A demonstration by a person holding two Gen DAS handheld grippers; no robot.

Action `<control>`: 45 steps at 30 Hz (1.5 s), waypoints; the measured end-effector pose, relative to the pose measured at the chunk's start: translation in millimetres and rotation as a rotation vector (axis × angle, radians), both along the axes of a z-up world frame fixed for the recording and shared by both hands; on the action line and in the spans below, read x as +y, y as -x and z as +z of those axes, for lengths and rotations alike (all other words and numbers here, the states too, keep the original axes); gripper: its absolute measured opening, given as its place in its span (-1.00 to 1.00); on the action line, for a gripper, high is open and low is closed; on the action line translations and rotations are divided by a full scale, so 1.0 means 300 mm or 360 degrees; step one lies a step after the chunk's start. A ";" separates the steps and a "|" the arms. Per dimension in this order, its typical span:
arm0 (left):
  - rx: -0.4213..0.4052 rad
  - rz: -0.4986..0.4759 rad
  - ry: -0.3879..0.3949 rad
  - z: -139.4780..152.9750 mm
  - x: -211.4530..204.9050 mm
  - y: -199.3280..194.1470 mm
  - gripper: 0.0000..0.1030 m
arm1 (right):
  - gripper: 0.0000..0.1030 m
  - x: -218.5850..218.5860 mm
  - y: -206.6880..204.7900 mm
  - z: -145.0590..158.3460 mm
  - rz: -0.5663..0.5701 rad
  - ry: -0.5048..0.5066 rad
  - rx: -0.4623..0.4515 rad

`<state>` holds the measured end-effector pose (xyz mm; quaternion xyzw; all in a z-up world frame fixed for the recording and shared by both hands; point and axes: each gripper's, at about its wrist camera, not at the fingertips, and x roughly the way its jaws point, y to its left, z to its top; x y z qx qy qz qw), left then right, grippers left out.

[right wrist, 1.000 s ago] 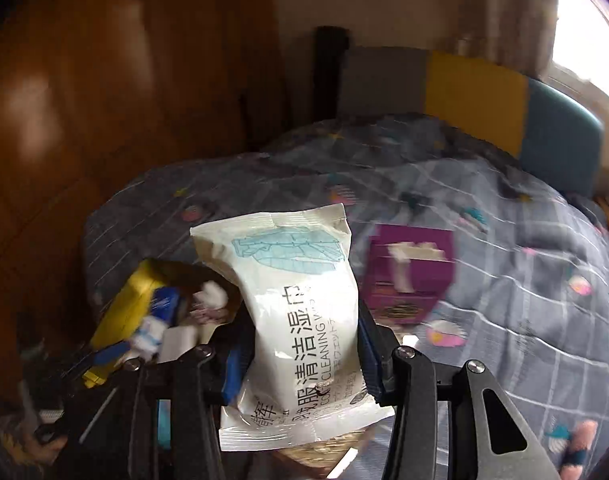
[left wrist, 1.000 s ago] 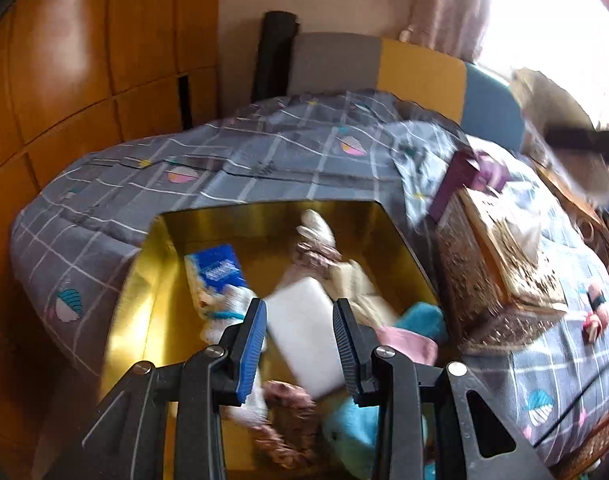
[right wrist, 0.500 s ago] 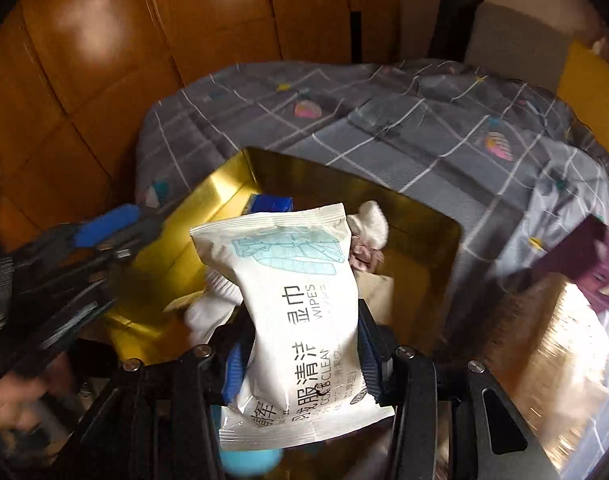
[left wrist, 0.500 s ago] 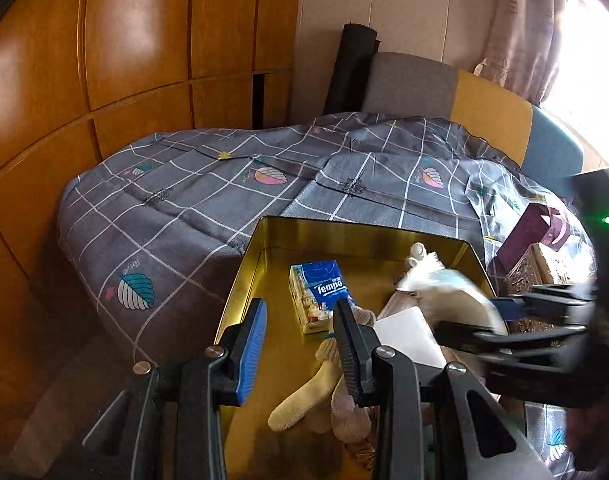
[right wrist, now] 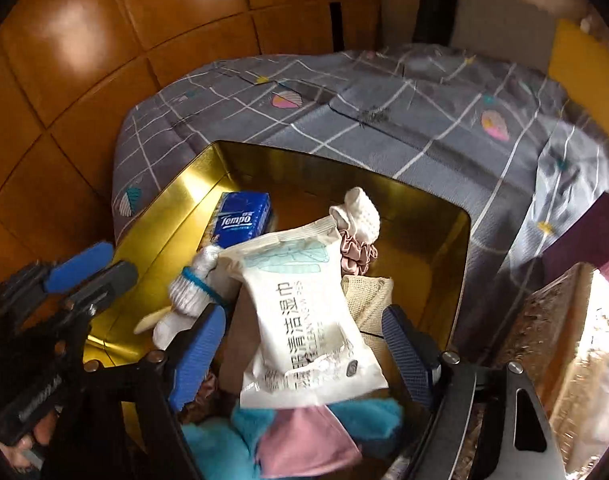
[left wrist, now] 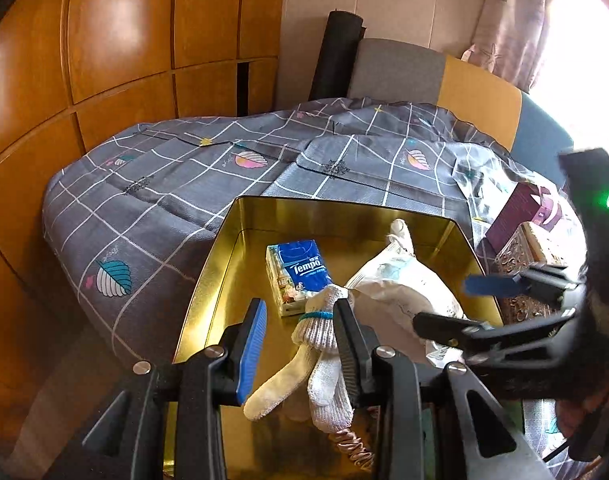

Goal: Organize soft objects
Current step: 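Carry the wipes pack into the gold tray and open the right tool, then move both tools back over the remaining items on the bedspread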

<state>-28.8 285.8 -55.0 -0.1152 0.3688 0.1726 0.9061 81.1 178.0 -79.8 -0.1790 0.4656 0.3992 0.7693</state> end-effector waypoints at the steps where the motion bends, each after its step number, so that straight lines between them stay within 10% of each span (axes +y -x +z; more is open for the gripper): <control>1: -0.0003 0.0001 -0.0006 0.004 -0.003 0.001 -0.34 | 0.28 0.009 0.009 -0.013 0.0016 0.0041 -0.0027; 2: -0.0008 -0.0001 -0.0011 0.010 -0.009 0.002 -0.34 | -0.01 0.016 0.015 -0.027 0.0008 0.0100 -0.0070; 9: -0.0036 -0.0050 -0.0038 0.041 -0.050 0.009 -0.34 | -0.04 0.008 -0.012 -0.059 -0.0105 0.0118 -0.0132; 15: -0.0050 -0.0086 -0.0054 0.057 -0.081 0.009 -0.34 | 0.46 -0.077 0.015 0.035 -0.0145 -0.0030 -0.0195; 24: -0.0098 -0.0174 -0.0099 0.095 -0.140 0.021 -0.34 | 0.52 -0.225 0.096 0.165 -0.0276 -0.0156 -0.0449; 45: -0.0212 -0.0714 -0.0240 0.234 -0.518 -0.065 -0.34 | 0.73 -1.176 0.044 0.307 -0.1411 -0.0239 -0.0586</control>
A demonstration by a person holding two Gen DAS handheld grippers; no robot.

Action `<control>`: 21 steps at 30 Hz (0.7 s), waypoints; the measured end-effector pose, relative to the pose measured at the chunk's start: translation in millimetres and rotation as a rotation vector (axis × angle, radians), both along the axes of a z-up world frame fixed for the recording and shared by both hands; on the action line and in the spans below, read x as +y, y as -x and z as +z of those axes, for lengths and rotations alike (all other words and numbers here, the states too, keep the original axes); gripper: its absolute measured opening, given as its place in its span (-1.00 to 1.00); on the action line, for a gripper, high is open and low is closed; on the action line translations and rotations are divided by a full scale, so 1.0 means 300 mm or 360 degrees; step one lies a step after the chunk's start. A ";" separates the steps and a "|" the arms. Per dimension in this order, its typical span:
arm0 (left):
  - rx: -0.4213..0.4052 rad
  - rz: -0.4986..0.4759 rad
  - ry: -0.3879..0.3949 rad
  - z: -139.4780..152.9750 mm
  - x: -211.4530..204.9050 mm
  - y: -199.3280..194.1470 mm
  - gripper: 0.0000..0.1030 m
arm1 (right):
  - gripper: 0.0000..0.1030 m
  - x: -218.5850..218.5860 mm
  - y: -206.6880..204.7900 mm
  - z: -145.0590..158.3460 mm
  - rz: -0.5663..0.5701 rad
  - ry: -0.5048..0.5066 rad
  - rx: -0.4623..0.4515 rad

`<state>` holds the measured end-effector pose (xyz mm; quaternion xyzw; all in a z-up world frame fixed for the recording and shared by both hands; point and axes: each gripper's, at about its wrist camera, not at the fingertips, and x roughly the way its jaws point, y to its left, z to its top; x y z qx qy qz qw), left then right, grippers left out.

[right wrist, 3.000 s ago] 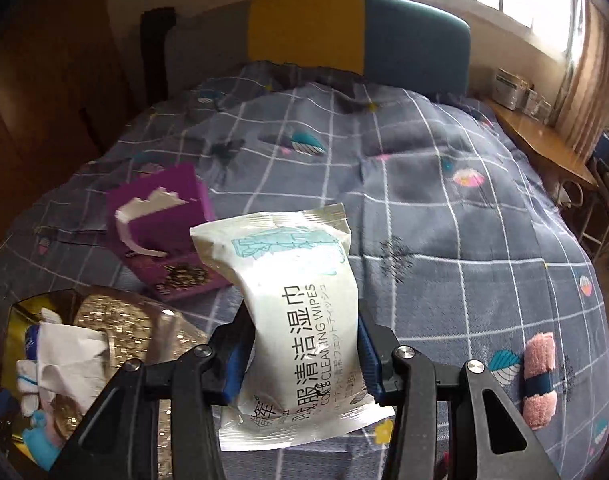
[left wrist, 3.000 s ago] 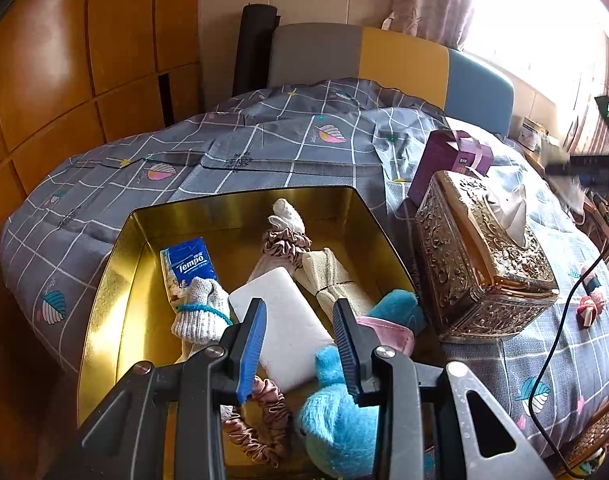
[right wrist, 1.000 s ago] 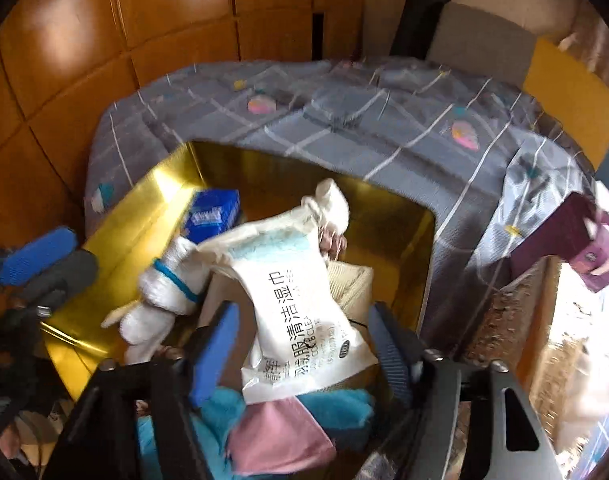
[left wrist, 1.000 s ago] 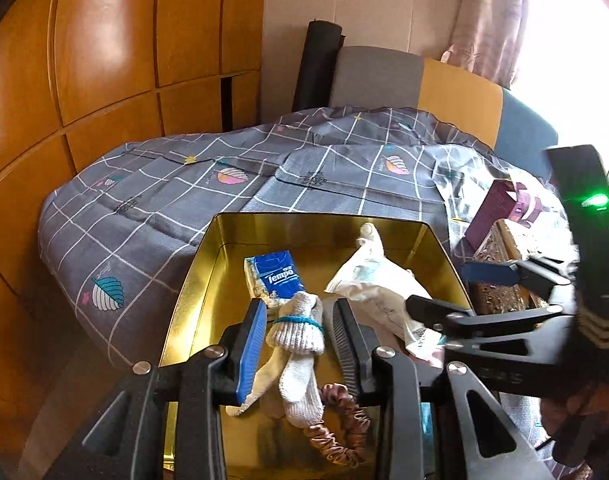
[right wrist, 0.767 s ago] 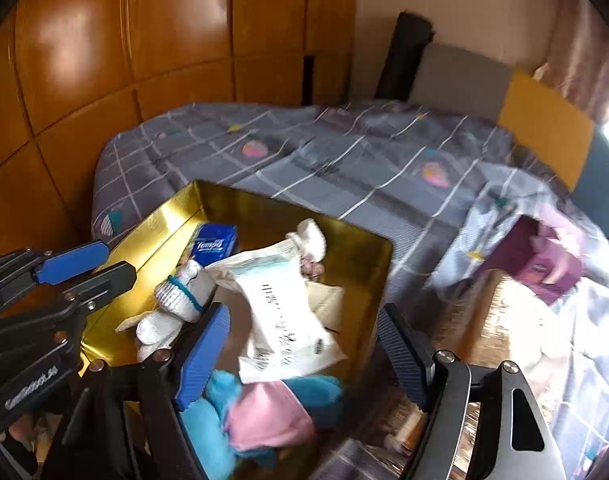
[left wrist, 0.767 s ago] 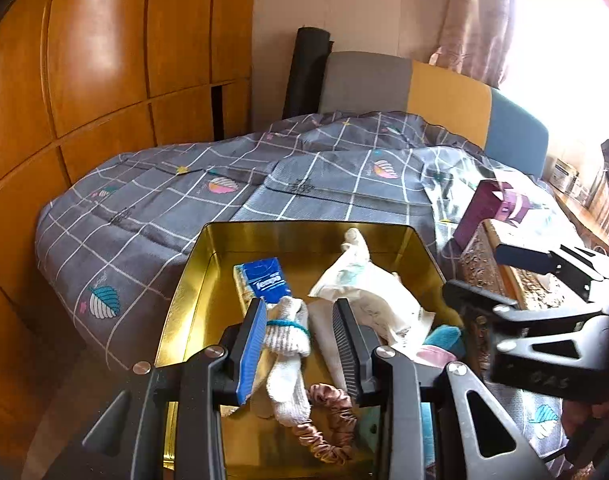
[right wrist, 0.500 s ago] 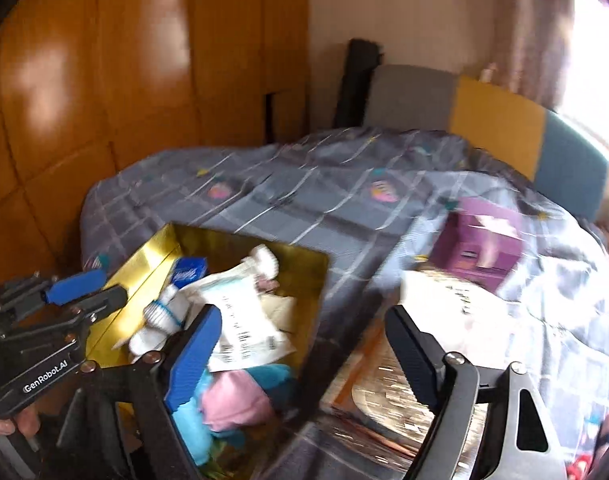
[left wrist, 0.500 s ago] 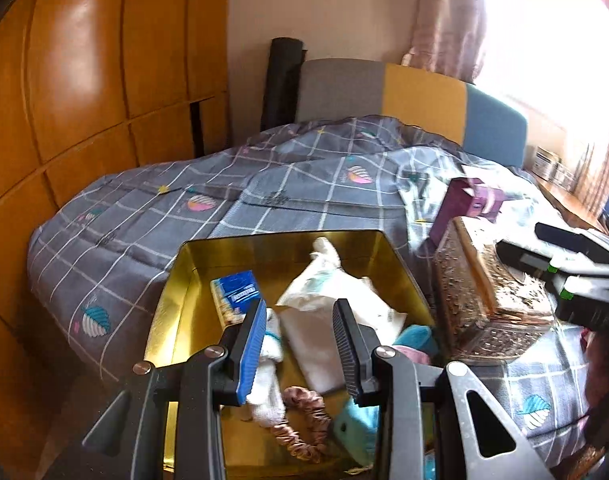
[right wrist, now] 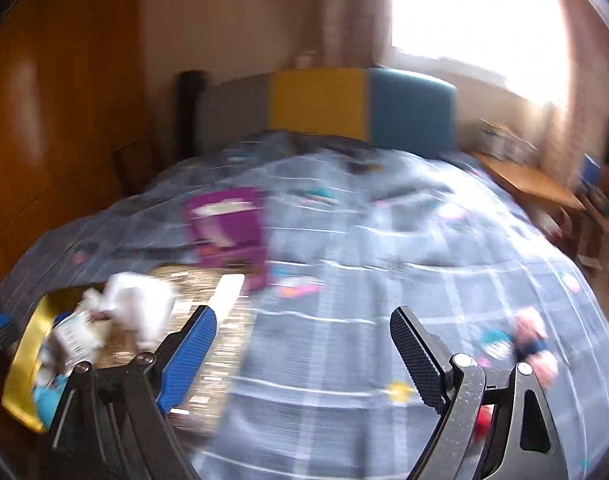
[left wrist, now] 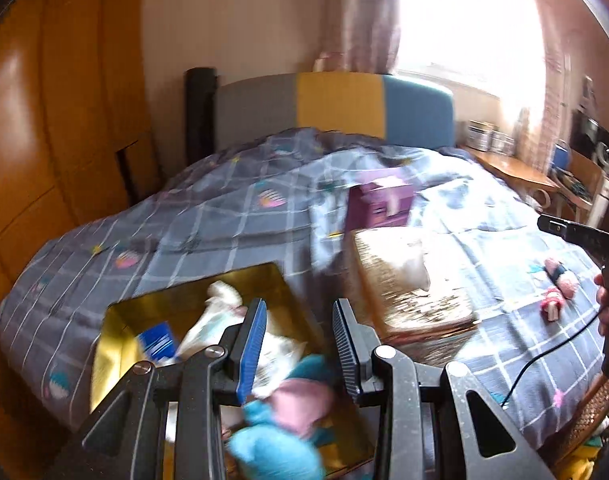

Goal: Organize soft objects
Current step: 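Move both tools back over the remaining items on the bedspread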

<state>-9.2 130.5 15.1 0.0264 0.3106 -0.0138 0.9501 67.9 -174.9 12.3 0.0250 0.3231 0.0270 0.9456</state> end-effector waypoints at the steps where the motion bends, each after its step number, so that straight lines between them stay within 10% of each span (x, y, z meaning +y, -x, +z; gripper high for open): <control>1: -0.0008 -0.0048 0.0000 0.009 -0.032 -0.008 -0.34 | 0.73 -0.059 0.004 0.001 -0.0081 -0.0010 0.0003; 10: -0.0002 -0.0495 -0.0029 0.046 -0.359 -0.071 -0.34 | 0.79 -0.561 0.070 0.019 -0.0742 -0.0308 0.0010; 21: 0.0383 -0.1009 -0.0014 -0.155 -0.856 -0.240 -0.34 | 0.80 -0.748 0.133 -0.047 -0.0854 -0.0371 0.0133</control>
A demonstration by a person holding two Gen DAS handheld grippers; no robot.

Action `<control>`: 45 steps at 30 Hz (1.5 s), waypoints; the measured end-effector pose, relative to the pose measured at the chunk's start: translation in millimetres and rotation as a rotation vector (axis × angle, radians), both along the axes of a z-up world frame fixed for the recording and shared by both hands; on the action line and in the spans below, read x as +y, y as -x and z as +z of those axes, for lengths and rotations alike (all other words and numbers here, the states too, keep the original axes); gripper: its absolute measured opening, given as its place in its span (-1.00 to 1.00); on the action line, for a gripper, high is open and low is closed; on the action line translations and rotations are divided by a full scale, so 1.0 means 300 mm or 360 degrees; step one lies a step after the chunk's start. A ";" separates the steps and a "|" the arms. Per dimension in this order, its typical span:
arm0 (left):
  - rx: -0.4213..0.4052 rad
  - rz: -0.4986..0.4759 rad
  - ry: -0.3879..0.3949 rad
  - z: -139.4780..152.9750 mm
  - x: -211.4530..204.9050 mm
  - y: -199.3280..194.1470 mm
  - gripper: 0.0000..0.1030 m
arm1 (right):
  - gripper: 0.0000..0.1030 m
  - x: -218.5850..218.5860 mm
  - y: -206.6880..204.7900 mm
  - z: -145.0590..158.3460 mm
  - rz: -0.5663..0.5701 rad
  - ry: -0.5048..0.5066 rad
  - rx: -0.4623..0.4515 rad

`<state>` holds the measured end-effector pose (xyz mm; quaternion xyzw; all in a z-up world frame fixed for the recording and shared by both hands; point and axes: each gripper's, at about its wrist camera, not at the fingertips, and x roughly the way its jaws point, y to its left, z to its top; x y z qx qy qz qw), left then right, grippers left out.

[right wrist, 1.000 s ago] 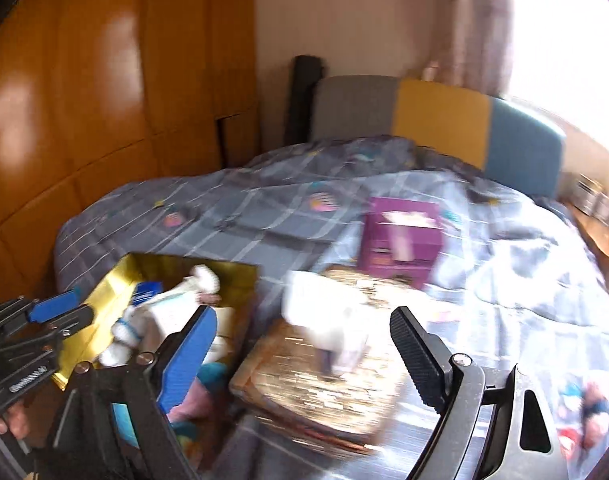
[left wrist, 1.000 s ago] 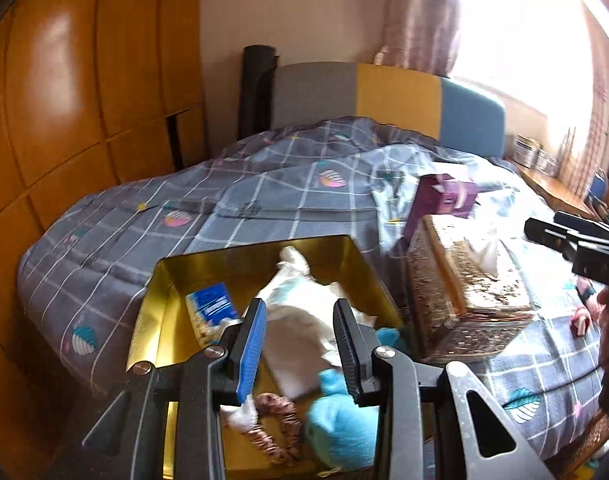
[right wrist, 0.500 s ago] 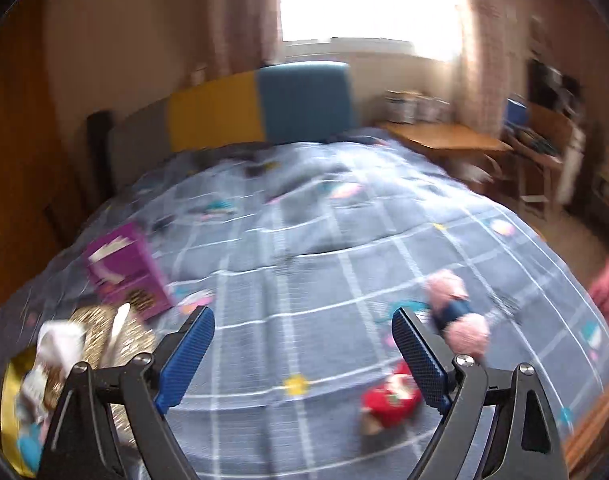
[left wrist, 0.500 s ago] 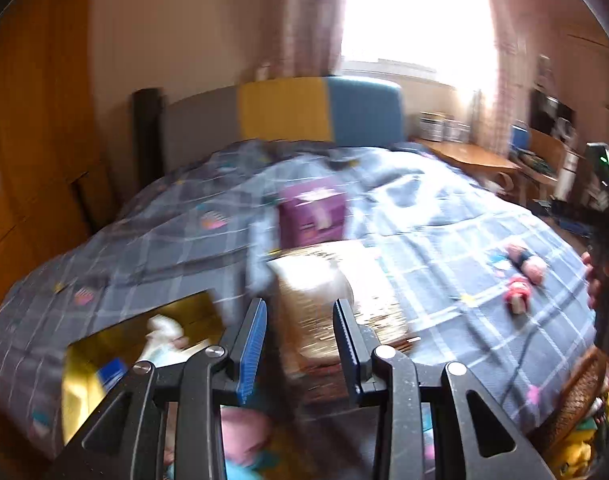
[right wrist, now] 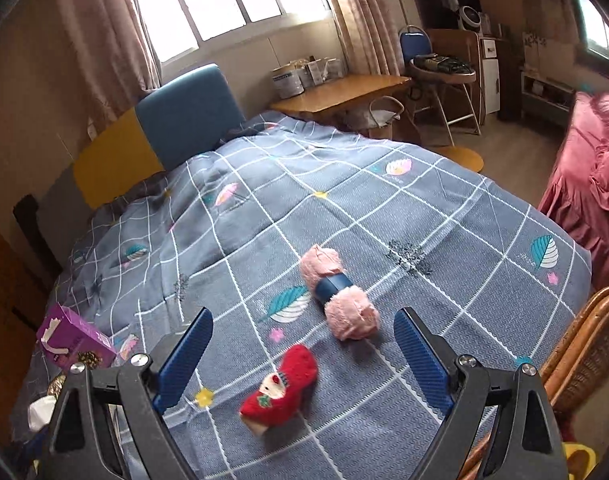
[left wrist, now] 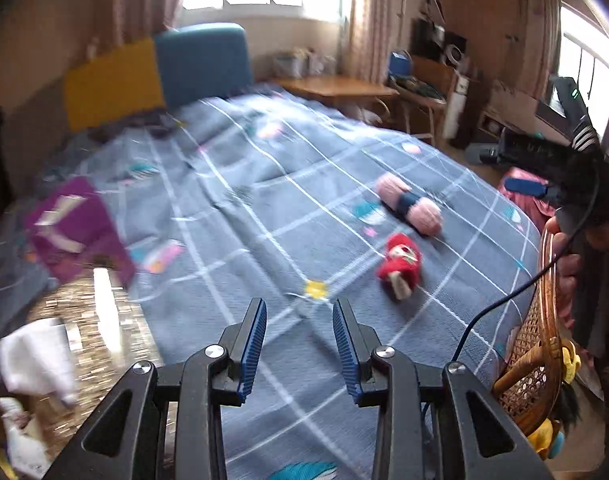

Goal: Organize soft objects
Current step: 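Move both tools back over the remaining items on the bedspread, then grasp the red Christmas sock with left while right grasps the pink towel roll, then carry the red sock over the gold tray with the left tool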

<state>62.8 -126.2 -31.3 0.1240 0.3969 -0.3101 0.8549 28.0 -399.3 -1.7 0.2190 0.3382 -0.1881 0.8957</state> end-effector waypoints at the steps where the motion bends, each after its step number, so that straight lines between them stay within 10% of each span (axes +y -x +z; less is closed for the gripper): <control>1: 0.0057 -0.0048 -0.0005 -0.030 -0.040 -0.013 -0.34 | 0.80 -0.004 0.001 -0.003 0.0011 0.0005 0.0008; 11: 0.0275 -0.0416 -0.0033 -0.176 -0.408 -0.054 -0.01 | 0.80 -0.116 0.000 -0.039 -0.0021 -0.0126 0.0035; 20: 0.0397 -0.0363 -0.0135 -0.309 -0.564 -0.158 0.00 | 0.80 -0.198 -0.031 -0.080 -0.0054 -0.0168 0.0099; 26: 0.0395 -0.0320 -0.0069 -0.312 -0.500 -0.159 -0.46 | 0.80 -0.239 -0.114 -0.124 -0.0047 -0.0205 0.0176; 37: 0.0379 -0.0073 -0.0041 -0.302 -0.229 -0.112 -0.47 | 0.78 -0.204 -0.418 -0.326 0.0135 -0.0017 0.0647; 40: 0.0349 -0.0023 -0.0050 -0.301 -0.190 -0.094 -0.47 | 0.25 -0.185 -0.469 -0.408 0.0188 0.0030 0.0811; 41: 0.0355 -0.0008 -0.0036 -0.304 -0.169 -0.090 -0.47 | -0.28 -0.175 -0.478 -0.424 0.0186 0.0091 0.0864; 45: 0.0365 0.0039 -0.0008 -0.301 -0.129 -0.085 -0.50 | -0.37 -0.078 -0.495 -0.372 0.0283 0.0200 0.0811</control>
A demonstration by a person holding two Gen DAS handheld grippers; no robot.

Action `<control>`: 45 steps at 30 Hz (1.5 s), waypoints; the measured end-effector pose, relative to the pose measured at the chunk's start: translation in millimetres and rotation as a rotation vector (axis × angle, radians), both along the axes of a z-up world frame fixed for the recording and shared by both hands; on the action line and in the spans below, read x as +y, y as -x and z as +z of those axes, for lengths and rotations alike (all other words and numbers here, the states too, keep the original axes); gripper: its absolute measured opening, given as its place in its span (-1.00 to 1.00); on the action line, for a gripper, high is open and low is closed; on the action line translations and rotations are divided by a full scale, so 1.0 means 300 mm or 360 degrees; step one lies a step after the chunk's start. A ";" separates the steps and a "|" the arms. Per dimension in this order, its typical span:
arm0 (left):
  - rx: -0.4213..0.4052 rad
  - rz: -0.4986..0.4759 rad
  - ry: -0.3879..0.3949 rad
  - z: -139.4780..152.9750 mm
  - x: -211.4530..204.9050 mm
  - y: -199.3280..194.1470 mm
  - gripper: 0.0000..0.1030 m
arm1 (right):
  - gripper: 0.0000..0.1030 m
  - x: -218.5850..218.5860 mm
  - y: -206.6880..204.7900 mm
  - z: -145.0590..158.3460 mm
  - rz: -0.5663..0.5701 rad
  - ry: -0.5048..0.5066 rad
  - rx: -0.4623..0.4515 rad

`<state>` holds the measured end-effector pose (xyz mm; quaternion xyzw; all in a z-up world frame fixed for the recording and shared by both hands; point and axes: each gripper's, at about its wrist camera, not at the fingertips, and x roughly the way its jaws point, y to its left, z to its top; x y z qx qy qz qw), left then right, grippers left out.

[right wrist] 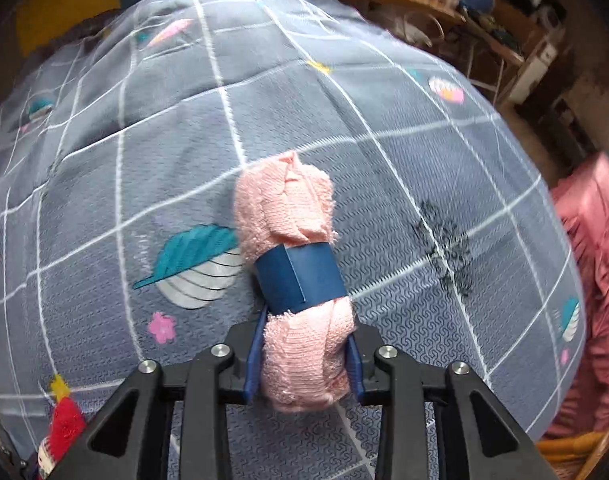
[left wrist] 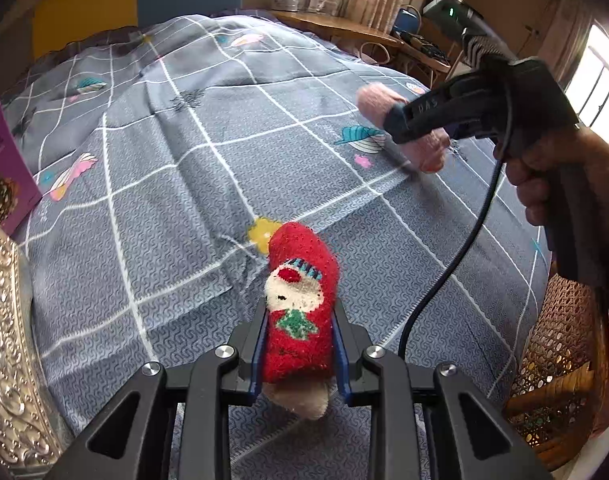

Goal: Organize soft objects
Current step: 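Carry the red sock over the gold tray with the left tool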

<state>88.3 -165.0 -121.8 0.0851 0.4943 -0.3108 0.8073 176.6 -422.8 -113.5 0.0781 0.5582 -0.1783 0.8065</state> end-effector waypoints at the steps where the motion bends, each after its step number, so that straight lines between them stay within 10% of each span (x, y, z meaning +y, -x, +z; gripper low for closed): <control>1: -0.0006 0.0015 0.0005 0.006 0.008 0.001 -0.52 | -0.37 0.035 -0.004 0.020 0.0042 -0.0025 -0.0035; 9: -0.0205 0.0203 0.0040 0.158 0.112 -0.018 -0.53 | -0.35 0.293 -0.063 -0.057 0.0237 -0.0201 0.0008; 20: -0.0345 0.0315 0.0060 0.263 0.185 0.017 -0.53 | -0.22 0.394 -0.025 -0.114 0.0379 0.0054 -0.0021; 31: -0.0267 0.0278 0.0070 0.396 0.143 -0.155 -0.52 | -0.22 0.407 -0.008 -0.089 0.0428 0.0115 -0.0019; 45: -0.0539 0.0951 0.0031 0.642 0.684 -0.472 -0.53 | -0.22 0.419 -0.008 -0.088 0.0484 0.0148 -0.0016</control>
